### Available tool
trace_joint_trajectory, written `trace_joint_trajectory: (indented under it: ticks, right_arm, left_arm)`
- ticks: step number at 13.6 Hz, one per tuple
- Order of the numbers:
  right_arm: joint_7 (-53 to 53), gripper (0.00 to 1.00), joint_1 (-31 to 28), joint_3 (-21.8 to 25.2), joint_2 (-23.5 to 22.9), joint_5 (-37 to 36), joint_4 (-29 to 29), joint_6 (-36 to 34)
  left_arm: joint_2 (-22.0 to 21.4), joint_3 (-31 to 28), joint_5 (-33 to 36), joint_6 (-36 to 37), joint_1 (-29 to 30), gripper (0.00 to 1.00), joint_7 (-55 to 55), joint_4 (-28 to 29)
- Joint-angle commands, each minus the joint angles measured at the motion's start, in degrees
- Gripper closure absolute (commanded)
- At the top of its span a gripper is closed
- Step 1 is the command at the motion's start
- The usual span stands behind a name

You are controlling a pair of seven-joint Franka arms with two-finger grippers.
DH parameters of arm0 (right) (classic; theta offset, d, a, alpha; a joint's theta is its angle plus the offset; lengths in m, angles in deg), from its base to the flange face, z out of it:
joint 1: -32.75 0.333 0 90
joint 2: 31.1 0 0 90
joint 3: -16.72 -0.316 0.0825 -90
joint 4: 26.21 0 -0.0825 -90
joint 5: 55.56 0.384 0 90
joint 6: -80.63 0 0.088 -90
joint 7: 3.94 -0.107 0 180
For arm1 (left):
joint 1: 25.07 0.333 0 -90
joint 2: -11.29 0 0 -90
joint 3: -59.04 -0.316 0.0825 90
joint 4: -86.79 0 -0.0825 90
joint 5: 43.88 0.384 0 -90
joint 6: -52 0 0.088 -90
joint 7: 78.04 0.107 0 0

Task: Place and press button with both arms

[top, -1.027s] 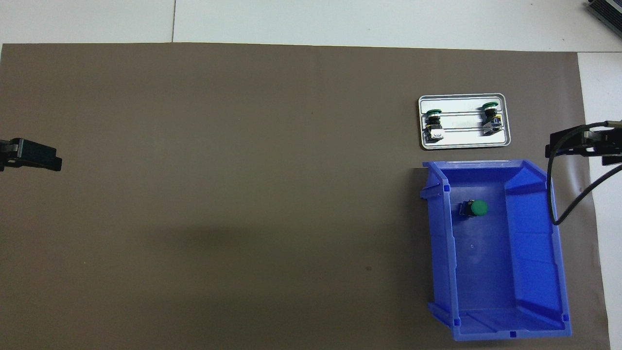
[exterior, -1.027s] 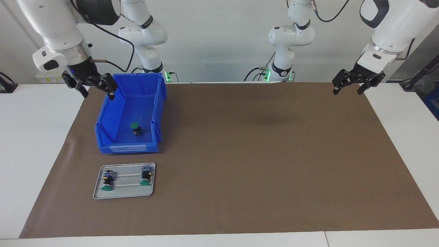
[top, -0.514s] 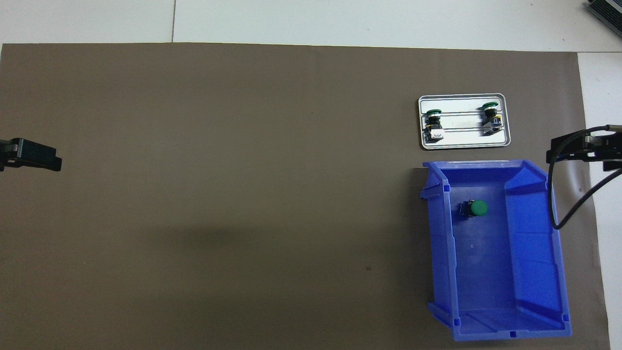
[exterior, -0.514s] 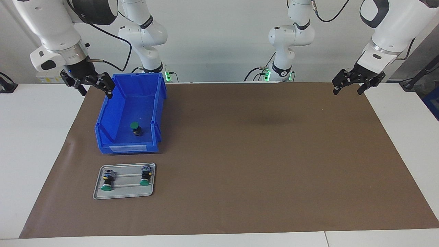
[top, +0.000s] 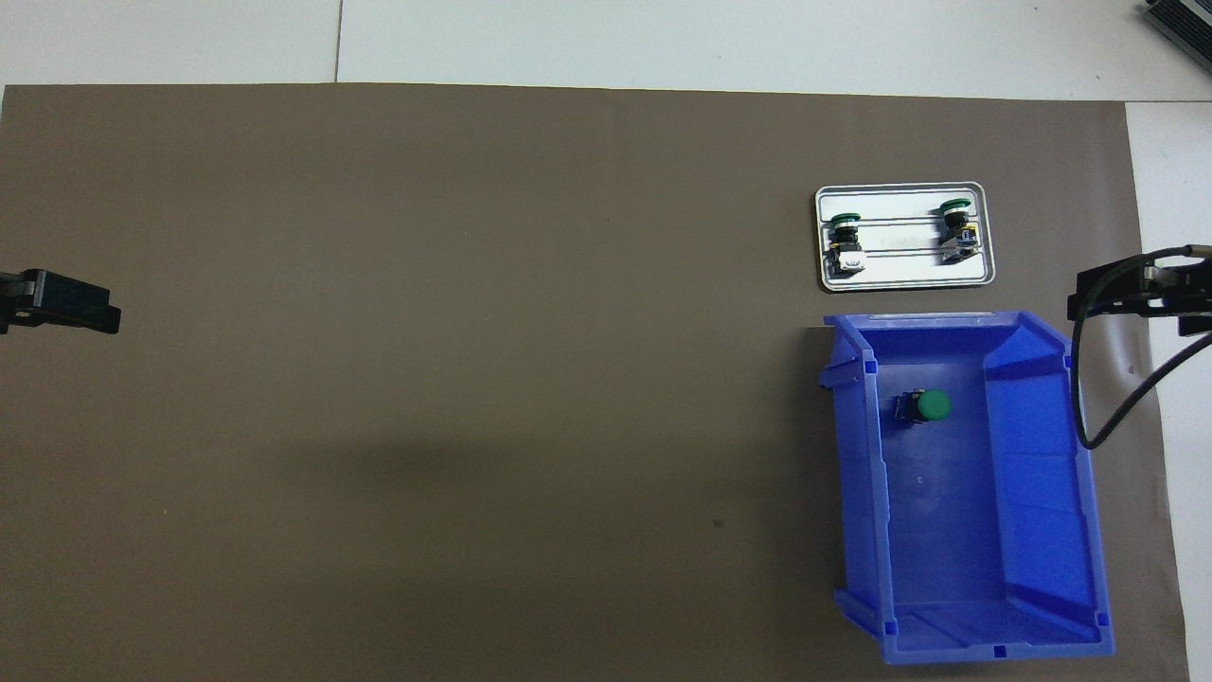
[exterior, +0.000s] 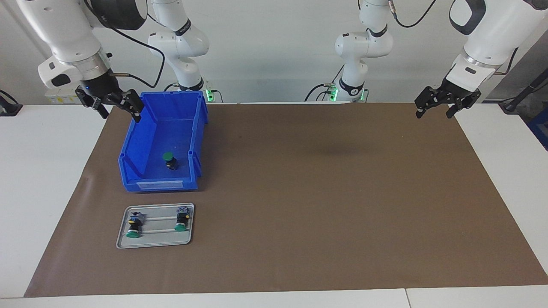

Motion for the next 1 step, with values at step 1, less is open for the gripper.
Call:
trace_joint_trajectory:
  ticks: [1]
  right_arm:
    - [-0.35,0.00,-0.56,-0.81,1.43,0.03,-0.97,-0.17]
  left_arm:
    - [-1.72,0.36,0.96,-1.05,0.56,0.00,0.17,2.03]
